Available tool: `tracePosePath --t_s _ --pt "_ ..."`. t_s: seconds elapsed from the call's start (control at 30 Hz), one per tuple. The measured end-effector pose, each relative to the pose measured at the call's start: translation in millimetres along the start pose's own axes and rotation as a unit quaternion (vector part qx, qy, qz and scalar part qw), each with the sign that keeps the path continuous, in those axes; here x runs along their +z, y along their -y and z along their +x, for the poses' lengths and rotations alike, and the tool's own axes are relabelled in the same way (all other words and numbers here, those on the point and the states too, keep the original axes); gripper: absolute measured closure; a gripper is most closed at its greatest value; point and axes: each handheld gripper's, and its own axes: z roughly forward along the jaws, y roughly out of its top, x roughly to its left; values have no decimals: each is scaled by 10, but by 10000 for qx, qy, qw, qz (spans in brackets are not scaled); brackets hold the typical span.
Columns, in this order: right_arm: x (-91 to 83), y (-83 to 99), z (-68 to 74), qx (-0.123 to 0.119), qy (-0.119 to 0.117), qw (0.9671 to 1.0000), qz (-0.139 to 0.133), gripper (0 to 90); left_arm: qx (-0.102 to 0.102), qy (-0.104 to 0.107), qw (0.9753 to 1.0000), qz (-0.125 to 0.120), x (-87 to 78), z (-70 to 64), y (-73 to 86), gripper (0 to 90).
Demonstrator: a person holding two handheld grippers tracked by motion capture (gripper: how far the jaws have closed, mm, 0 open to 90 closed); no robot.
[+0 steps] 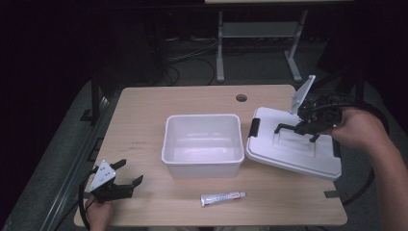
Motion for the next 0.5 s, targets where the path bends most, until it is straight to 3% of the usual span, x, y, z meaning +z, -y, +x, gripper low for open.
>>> tracePosePath --t_s 0.5 --pt "210 236 18 163 -166 9997 13 839 -32 -3 10000 -16 4 -5 3 136"
